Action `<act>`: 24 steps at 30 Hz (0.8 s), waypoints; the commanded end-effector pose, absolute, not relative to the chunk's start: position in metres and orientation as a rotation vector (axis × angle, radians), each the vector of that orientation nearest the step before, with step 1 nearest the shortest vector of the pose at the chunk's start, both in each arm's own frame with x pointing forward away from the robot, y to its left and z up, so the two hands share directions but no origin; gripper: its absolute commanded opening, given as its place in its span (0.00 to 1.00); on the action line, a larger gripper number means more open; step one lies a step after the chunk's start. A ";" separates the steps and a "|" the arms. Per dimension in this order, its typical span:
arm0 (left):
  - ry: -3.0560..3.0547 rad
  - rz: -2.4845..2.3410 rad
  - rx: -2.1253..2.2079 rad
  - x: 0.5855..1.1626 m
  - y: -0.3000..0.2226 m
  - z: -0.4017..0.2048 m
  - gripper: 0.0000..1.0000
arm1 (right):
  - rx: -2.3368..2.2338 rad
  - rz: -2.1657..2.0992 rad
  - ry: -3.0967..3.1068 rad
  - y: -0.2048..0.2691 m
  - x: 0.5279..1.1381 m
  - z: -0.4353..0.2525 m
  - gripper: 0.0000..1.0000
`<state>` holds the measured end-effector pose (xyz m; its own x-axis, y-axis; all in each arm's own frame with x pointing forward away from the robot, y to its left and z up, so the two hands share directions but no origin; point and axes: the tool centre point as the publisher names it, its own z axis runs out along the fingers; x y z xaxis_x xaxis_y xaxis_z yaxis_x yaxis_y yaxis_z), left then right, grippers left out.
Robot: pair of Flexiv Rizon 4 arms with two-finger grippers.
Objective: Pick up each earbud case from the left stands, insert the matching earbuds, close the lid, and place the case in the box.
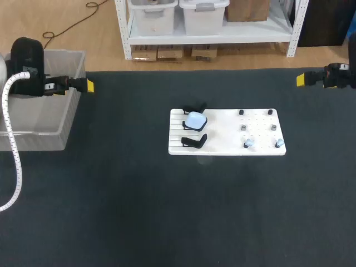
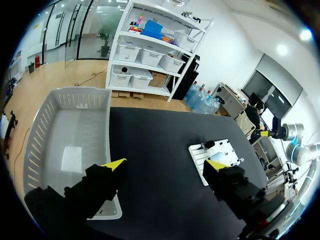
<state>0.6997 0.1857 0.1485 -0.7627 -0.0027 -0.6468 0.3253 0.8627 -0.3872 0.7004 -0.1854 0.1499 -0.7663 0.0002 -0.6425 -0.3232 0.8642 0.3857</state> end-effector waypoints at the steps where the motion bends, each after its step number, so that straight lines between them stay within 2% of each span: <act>1: 2.372 -0.637 0.231 0.700 0.185 0.150 1.00 | -0.234 0.642 2.373 -0.186 0.700 0.150 1.00; 19: 2.372 -0.637 0.231 0.700 0.185 0.150 1.00 | -0.234 0.642 2.373 -0.186 0.700 0.150 1.00; 24: 2.326 -0.688 0.361 0.700 0.173 0.157 1.00 | -0.234 0.642 2.373 -0.186 0.700 0.150 1.00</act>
